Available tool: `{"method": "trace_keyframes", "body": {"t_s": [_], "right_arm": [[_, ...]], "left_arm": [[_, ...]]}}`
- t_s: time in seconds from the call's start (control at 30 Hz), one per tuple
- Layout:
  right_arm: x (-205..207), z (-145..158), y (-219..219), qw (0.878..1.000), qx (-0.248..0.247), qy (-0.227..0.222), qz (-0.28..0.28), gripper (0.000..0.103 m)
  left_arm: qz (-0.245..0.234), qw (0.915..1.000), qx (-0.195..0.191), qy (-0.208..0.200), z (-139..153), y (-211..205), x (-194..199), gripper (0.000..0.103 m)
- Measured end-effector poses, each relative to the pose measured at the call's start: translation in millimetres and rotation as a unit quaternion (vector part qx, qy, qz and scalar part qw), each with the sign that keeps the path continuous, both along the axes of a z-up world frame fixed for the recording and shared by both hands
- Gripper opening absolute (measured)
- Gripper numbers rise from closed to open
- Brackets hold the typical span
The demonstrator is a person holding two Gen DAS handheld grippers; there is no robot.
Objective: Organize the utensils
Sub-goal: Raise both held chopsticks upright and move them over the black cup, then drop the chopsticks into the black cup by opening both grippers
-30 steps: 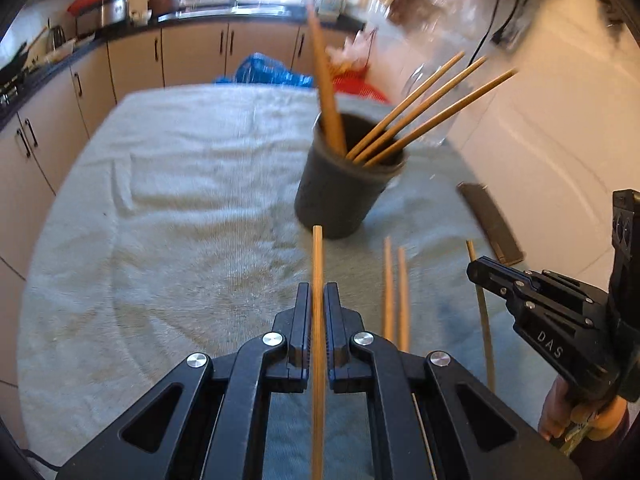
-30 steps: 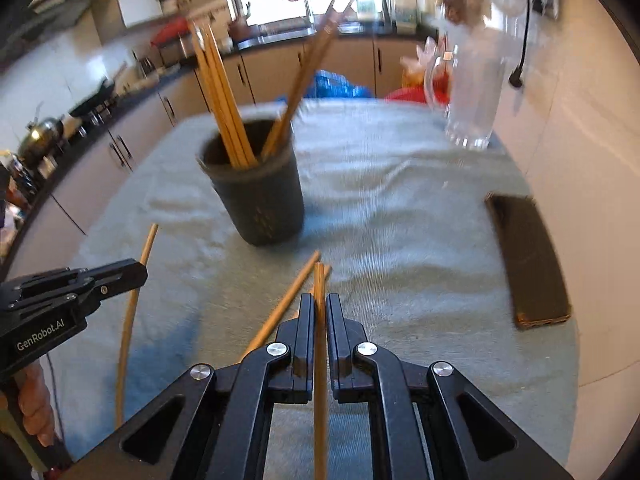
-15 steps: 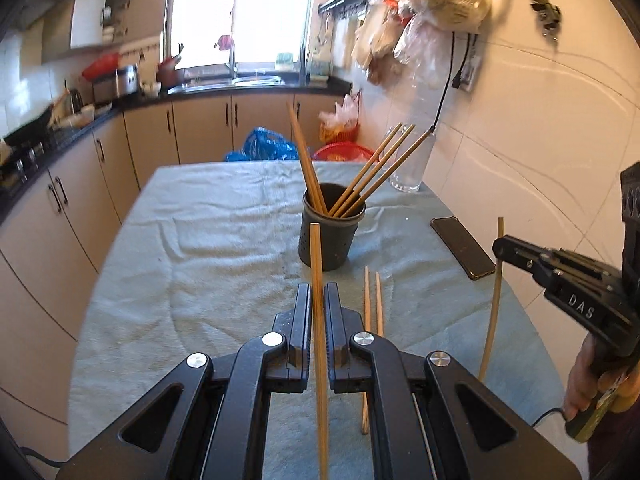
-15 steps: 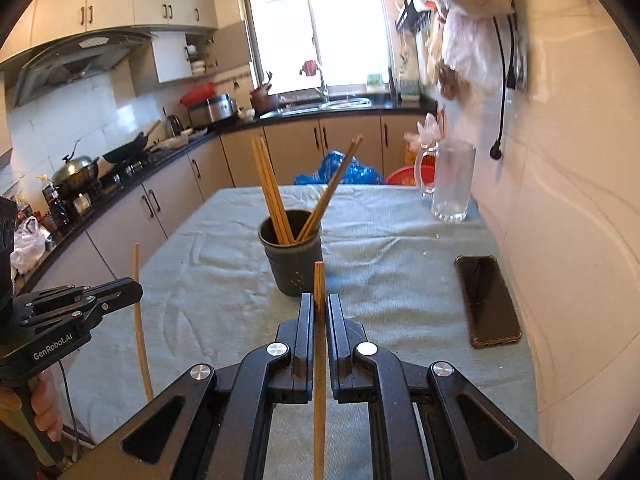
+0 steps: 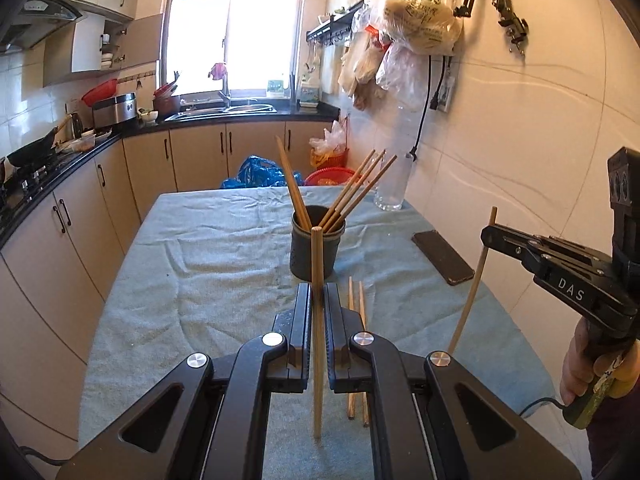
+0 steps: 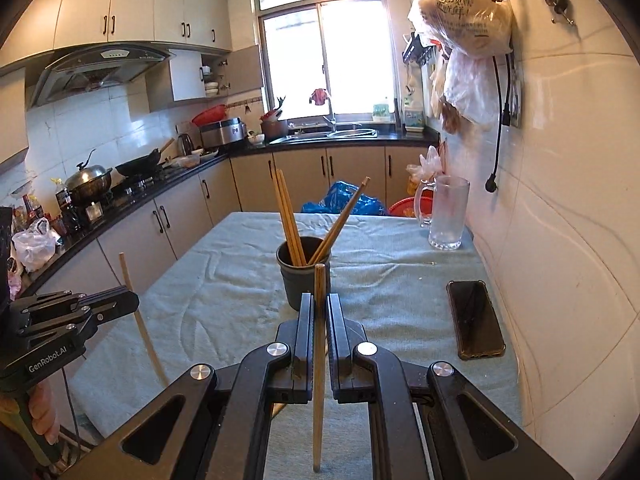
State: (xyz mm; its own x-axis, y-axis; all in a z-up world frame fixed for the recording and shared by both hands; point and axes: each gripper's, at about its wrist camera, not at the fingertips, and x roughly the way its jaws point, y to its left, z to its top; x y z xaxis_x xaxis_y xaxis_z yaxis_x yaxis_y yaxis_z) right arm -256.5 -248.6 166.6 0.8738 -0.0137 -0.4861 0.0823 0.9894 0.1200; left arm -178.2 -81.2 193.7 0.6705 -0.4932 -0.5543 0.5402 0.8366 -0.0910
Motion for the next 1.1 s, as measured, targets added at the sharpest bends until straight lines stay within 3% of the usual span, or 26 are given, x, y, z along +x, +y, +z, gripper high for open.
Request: {"method": "trace_keyframes", "body": {"t_s": [0.27, 0.67, 1.1], "right_arm": [[-2, 10, -2, 1.000, 0.001, -0.016, 0.000, 0.006], [8, 31, -2, 0.999, -0.010, -0.034, 0.002, 0.006], [63, 80, -4, 0.997, -0.004, -0.083, 0.000, 0.006]], "left_arm": [[0.007, 0.9999, -0.015, -0.001, 12, 6, 6, 0.005], [0.009, 0.9995, -0.008, -0.028, 35, -1, 22, 0.005], [0.022, 0.9976, -0.045, -0.048, 89, -25, 94, 0.005]]}}
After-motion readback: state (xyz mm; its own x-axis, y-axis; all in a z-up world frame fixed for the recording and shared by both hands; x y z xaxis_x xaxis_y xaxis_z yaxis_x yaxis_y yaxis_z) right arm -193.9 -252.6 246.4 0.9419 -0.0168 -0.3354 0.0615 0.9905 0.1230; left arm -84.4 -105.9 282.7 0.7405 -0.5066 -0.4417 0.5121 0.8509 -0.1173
